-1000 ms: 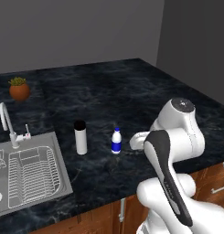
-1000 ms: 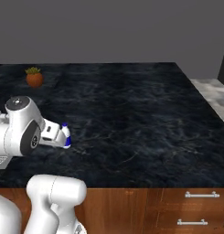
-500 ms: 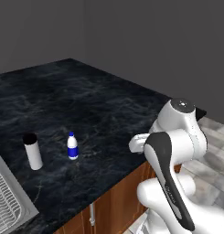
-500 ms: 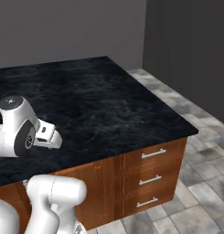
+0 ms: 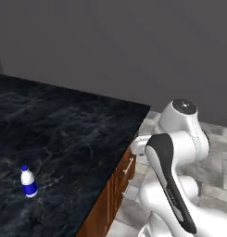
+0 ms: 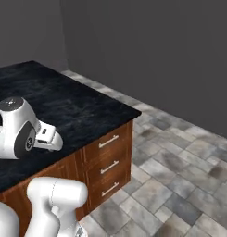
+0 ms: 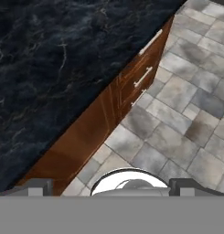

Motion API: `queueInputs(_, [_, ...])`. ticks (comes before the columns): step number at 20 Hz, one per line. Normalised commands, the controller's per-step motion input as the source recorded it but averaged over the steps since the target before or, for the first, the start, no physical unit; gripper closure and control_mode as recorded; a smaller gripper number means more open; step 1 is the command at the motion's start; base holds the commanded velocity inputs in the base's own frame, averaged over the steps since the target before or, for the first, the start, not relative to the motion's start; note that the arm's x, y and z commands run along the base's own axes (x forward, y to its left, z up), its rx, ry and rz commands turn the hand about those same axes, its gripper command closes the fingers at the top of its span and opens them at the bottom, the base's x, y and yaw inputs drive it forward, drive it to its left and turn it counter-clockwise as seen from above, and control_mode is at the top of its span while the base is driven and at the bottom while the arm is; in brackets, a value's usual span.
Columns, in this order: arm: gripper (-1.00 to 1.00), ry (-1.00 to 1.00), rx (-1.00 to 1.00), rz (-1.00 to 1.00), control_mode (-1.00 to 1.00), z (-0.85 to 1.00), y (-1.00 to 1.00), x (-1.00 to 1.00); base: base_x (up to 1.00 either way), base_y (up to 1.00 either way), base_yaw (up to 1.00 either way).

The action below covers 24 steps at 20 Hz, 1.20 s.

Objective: Move the drinks to the dining counter.

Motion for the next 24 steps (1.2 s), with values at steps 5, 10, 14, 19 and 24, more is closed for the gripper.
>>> queueInputs(5, [-1.00, 0.00, 0.00, 0.00, 1.00, 0.00, 0.00, 0.00, 0.00, -0.24, -0.86])
queueInputs(10, [-1.00, 0.00, 0.00, 0.00, 1.00, 0.00, 0.00, 0.00, 0.00, -0.13, -0.89])
queueInputs(14, [-1.00, 0.00, 0.00, 0.00, 1.00, 0.00, 0.00, 0.00, 0.01, -0.08, -0.89])
queueInputs(19, [-1.00, 0.00, 0.00, 0.00, 1.00, 0.00, 0.00, 0.00, 0.34, 0.01, -0.79])
queueInputs(24, [-1.00, 0.00, 0.00, 0.00, 1.00, 0.00, 0.00, 0.00, 0.88, 0.01, -0.41])
